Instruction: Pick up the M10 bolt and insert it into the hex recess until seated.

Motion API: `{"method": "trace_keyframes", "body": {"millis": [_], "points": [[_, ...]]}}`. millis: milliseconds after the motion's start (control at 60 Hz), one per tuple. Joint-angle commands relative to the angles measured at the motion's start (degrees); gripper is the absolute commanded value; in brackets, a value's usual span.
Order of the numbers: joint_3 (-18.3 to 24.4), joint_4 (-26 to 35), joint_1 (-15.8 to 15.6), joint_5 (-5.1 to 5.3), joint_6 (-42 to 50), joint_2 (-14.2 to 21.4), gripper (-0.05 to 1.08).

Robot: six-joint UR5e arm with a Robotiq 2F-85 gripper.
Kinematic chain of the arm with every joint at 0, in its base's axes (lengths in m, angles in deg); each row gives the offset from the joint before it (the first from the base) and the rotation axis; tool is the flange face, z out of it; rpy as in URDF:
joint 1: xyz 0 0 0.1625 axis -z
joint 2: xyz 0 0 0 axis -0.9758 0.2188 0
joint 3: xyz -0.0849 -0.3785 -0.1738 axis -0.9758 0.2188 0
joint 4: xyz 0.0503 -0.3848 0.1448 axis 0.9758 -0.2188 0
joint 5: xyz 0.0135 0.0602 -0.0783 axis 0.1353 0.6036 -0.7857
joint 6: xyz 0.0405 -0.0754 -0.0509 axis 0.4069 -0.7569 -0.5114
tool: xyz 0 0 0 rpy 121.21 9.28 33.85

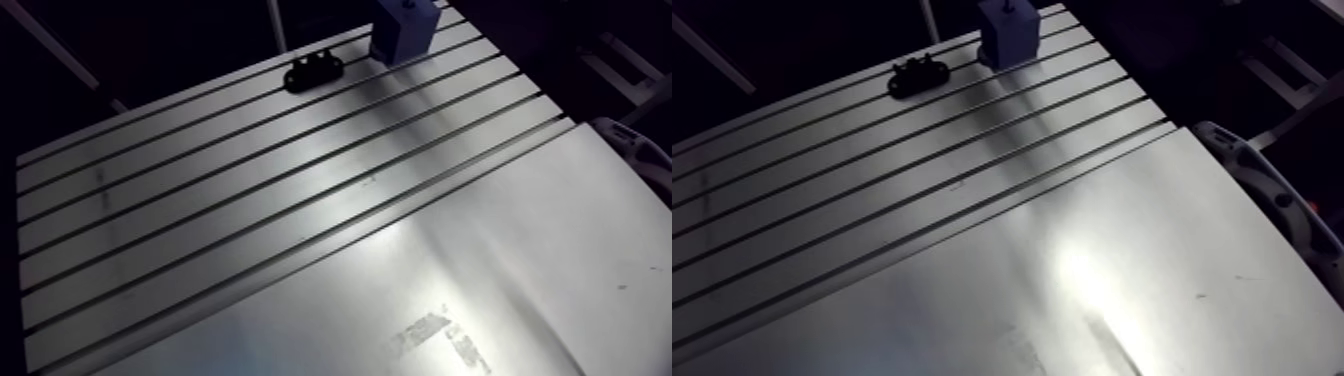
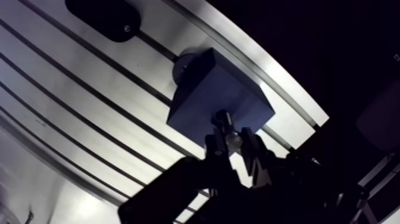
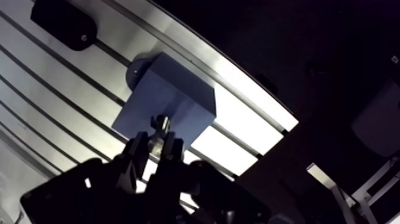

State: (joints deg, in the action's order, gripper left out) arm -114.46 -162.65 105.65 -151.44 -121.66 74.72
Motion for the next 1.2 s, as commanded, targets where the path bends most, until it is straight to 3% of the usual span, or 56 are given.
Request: {"method": "trace_keyframes", "body": {"millis": [17,1200], "points": [[0.1,0.2,-0.1,0.0,0.0,0.1,1.08],[0.0,1.2,-0.1,0.01,-0.1,0.3,1.08]]}}
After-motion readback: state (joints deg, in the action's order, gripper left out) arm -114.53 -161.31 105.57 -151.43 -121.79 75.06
